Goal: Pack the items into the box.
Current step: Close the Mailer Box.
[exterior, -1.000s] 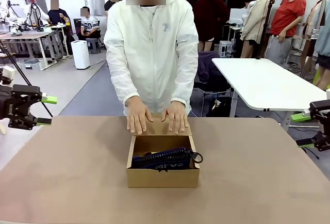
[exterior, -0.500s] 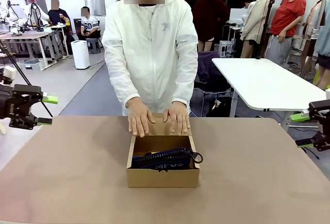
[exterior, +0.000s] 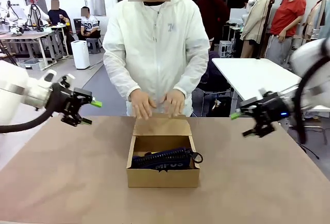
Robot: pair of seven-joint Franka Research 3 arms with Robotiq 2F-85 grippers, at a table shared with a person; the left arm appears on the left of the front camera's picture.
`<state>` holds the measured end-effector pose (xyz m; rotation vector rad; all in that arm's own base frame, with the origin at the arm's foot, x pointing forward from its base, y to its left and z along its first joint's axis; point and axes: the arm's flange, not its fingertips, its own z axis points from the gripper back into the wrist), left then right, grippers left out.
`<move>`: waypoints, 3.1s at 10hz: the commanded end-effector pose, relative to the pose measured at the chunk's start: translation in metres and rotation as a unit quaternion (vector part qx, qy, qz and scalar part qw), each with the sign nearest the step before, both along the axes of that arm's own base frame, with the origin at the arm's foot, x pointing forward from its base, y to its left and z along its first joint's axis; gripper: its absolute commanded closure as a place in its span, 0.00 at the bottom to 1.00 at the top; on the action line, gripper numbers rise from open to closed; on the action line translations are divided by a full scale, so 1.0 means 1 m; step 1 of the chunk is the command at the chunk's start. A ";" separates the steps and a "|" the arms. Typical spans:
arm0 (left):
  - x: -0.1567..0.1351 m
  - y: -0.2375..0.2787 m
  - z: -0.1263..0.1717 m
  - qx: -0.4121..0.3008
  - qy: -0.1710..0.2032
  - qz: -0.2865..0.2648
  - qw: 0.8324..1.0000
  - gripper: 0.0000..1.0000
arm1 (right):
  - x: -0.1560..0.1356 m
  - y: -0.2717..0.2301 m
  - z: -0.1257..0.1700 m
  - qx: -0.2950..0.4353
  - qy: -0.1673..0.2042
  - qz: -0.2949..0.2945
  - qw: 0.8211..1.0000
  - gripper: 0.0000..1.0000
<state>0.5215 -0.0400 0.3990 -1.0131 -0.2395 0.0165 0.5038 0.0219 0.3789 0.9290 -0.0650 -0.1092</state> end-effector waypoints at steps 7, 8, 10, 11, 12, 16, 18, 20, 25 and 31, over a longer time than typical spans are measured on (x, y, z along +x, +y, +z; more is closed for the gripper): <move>0.033 -0.002 -0.060 -0.012 0.012 -0.025 1.000 0.00 | 0.061 0.053 -0.059 0.020 0.006 -0.040 0.999 0.00; 0.043 -0.003 -0.069 -0.025 0.004 -0.030 0.999 0.00 | 0.065 0.050 -0.057 0.041 0.000 -0.036 0.999 0.00; 0.094 -0.022 -0.094 -0.022 0.031 0.030 0.999 0.00 | 0.106 0.061 -0.074 0.064 0.031 -0.056 0.996 0.00; 0.108 -0.031 -0.104 -0.024 0.045 0.021 0.998 0.00 | 0.115 0.067 -0.084 0.073 0.043 -0.039 0.996 0.00; 0.121 -0.042 -0.114 -0.037 0.048 0.019 0.998 0.00 | 0.126 0.076 -0.096 0.082 0.061 -0.027 0.994 0.00; 0.148 -0.102 -0.136 -0.089 0.029 -0.014 0.996 0.00 | 0.149 0.123 -0.114 0.125 0.069 0.000 0.990 0.00; 0.147 -0.117 -0.135 -0.142 0.020 -0.032 0.989 0.00 | 0.159 0.134 -0.117 0.165 0.061 -0.016 0.984 0.00; 0.145 -0.120 -0.134 -0.160 0.014 -0.034 0.986 0.00 | 0.166 0.135 -0.120 0.197 0.082 -0.001 0.977 0.00; 0.142 -0.135 -0.139 -0.185 0.039 -0.077 0.979 0.30 | 0.166 0.140 -0.121 0.210 0.094 0.045 0.972 0.35; 0.135 -0.137 -0.126 -0.224 0.018 -0.120 0.967 0.88 | 0.162 0.136 -0.116 0.194 0.076 0.049 0.977 0.72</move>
